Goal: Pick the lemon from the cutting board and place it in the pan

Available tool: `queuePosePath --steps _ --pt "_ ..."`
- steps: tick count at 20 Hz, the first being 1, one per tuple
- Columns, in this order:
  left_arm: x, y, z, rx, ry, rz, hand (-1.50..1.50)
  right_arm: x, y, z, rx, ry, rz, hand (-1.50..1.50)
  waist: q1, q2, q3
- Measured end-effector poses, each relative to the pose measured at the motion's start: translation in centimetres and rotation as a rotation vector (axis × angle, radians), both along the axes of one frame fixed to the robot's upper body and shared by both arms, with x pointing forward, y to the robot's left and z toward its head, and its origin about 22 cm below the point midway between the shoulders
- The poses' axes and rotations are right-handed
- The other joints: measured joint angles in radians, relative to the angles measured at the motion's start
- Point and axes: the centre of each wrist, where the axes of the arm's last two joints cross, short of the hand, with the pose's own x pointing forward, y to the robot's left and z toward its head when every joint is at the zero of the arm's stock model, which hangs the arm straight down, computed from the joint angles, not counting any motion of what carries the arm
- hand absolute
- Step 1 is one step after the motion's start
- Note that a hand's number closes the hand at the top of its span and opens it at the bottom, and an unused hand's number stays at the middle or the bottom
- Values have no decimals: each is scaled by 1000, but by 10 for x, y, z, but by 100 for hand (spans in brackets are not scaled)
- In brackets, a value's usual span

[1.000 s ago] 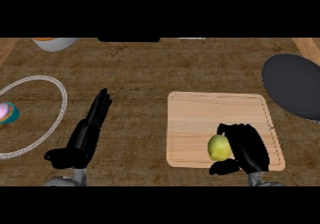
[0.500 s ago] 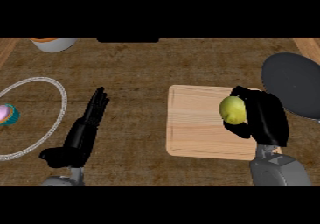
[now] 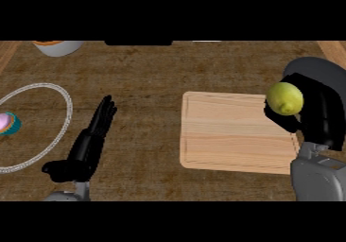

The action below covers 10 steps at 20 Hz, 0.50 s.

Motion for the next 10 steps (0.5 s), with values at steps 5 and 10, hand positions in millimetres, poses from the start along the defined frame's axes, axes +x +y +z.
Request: queuePosePath --steps 5,10 --pt "6 -8 -3 1 -3 -6 0 17 -47 -13 72 -33 -80 150 2 2 0" --pt "4 -8 2 1 -3 -10 0 37 -99 -30 35 -90 -165 150 11 4 1"
